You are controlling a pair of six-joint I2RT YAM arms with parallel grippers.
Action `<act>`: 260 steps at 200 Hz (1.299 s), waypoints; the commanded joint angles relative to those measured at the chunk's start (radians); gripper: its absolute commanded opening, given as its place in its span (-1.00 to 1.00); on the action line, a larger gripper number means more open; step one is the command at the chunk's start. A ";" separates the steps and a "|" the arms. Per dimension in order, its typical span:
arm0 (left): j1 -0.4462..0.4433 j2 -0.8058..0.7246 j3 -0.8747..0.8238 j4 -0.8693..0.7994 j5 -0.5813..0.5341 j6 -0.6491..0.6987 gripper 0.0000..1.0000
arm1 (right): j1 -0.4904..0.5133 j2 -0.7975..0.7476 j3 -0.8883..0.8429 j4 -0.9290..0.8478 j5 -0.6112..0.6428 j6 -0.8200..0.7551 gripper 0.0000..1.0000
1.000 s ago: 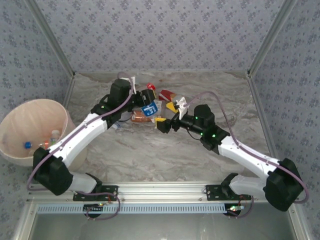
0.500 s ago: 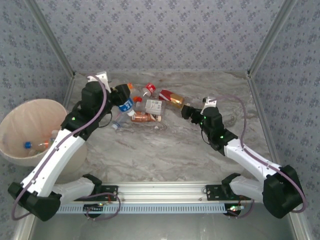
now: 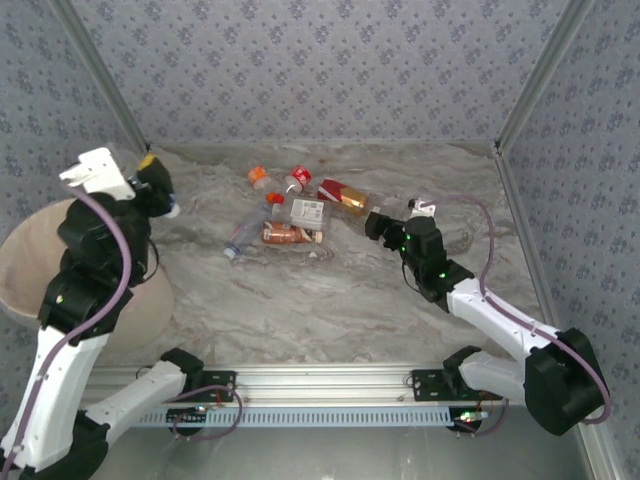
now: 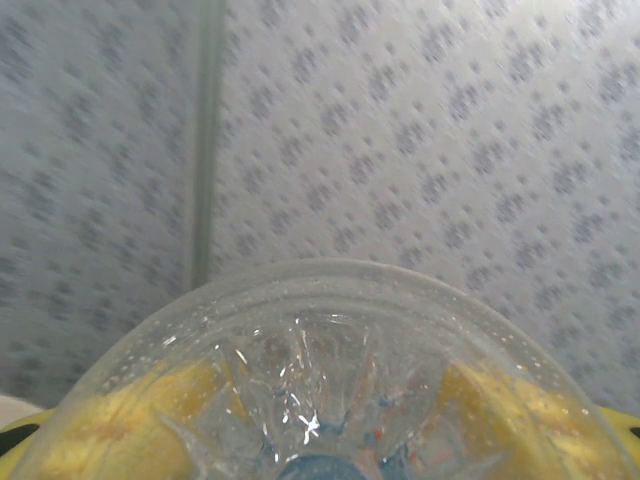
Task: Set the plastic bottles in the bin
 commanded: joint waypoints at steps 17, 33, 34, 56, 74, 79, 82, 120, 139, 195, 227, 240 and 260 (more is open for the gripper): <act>0.054 -0.046 -0.014 0.077 -0.294 0.207 -0.08 | -0.006 0.011 0.004 0.020 0.012 0.028 1.00; 0.105 -0.062 -0.028 0.062 -0.280 0.184 -0.08 | -0.007 0.013 0.008 0.022 0.004 0.018 1.00; 0.108 -0.061 -0.028 0.060 -0.281 0.182 -0.08 | -0.007 0.013 0.008 0.022 0.004 0.018 1.00; 0.206 -0.052 -0.044 0.014 -0.270 0.143 -0.08 | -0.007 0.009 0.008 0.024 -0.002 0.019 1.00; 0.316 -0.035 -0.060 -0.020 -0.189 0.103 -0.08 | -0.007 0.005 0.008 0.020 -0.010 0.019 1.00; 0.347 -0.024 -0.057 -0.040 -0.165 0.086 -0.08 | -0.006 0.005 0.008 0.018 -0.010 0.019 1.00; 0.363 -0.015 -0.053 -0.054 -0.152 0.077 -0.08 | -0.007 0.004 0.008 0.015 -0.012 0.020 1.00; 0.565 0.056 -0.050 -0.116 -0.030 0.020 -0.08 | -0.006 -0.023 0.009 -0.012 -0.014 0.011 1.00; 0.702 0.067 -0.059 -0.130 0.104 -0.035 -0.06 | -0.007 -0.040 0.003 -0.030 -0.001 0.006 1.00; 1.058 0.144 -0.078 -0.285 0.484 -0.195 0.03 | -0.010 -0.047 -0.003 -0.026 0.007 0.001 1.00; 1.132 0.188 -0.061 -0.304 0.509 -0.237 0.54 | -0.011 -0.047 0.006 -0.033 -0.006 -0.009 1.00; 1.132 0.194 -0.034 -0.314 0.534 -0.240 0.69 | -0.012 -0.046 0.008 -0.037 -0.011 -0.010 1.00; 1.132 0.192 -0.006 -0.314 0.570 -0.246 0.81 | -0.012 -0.046 0.007 -0.032 -0.014 -0.003 1.00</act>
